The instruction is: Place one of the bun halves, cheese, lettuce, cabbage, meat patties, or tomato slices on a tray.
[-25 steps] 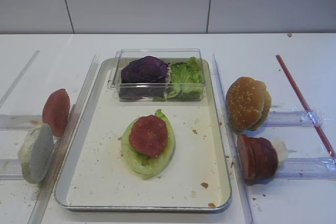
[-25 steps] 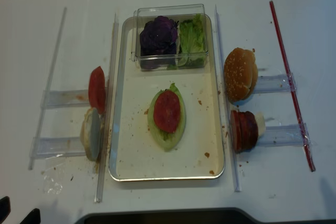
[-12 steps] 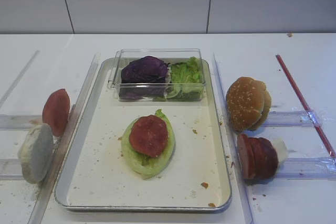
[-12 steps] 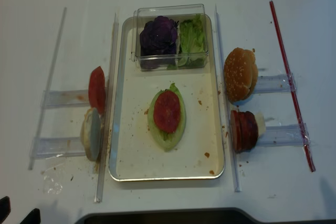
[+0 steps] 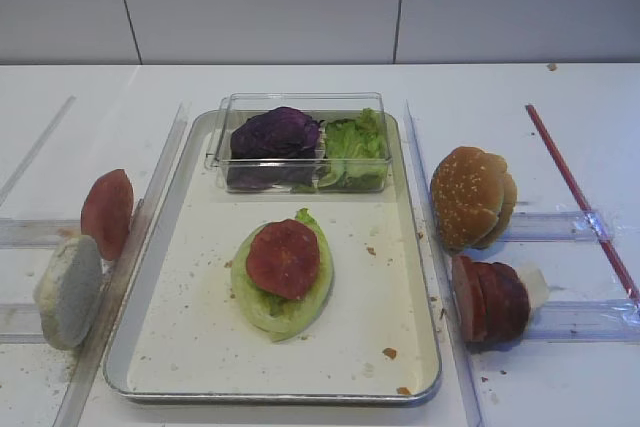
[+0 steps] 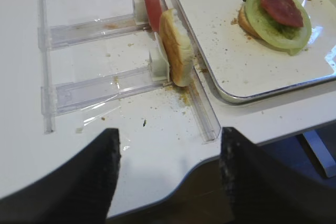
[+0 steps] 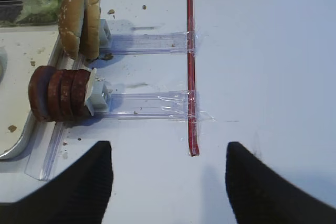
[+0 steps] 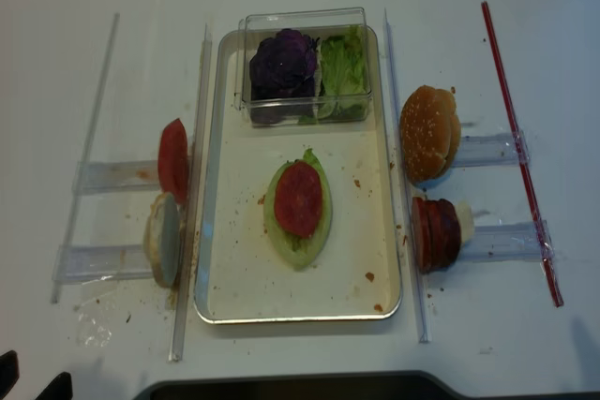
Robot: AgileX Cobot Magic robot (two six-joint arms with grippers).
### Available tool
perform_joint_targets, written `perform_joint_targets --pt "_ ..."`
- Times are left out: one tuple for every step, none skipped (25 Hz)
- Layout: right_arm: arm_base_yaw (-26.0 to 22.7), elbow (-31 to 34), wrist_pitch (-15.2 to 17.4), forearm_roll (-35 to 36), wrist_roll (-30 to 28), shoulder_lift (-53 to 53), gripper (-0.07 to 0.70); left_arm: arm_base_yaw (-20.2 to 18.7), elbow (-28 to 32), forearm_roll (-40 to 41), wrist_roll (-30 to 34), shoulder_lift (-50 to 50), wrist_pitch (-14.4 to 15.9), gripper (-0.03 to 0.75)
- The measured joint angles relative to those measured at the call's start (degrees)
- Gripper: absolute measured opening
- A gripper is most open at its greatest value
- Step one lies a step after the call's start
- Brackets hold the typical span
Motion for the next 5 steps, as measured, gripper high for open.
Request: perform_joint_targets --pt "0.0 0.0 0.0 0.0 0.0 0.0 0.468 0.0 0.0 0.0 0.0 0.0 0.0 0.386" --pt "0.0 0.0 0.0 0.0 0.0 0.0 0.468 0.0 0.0 0.0 0.0 0.0 0.0 0.386" --pt "0.0 0.0 0.0 0.0 0.0 0.0 0.468 0.0 0.0 0.0 0.0 0.0 0.0 0.386" --pt "0.0 0.0 0.0 0.0 0.0 0.0 0.468 0.0 0.0 0.0 0.0 0.0 0.0 0.386" --pt "0.0 0.0 0.0 0.0 0.0 0.0 0.468 0.0 0.0 0.0 0.0 0.0 0.0 0.386"
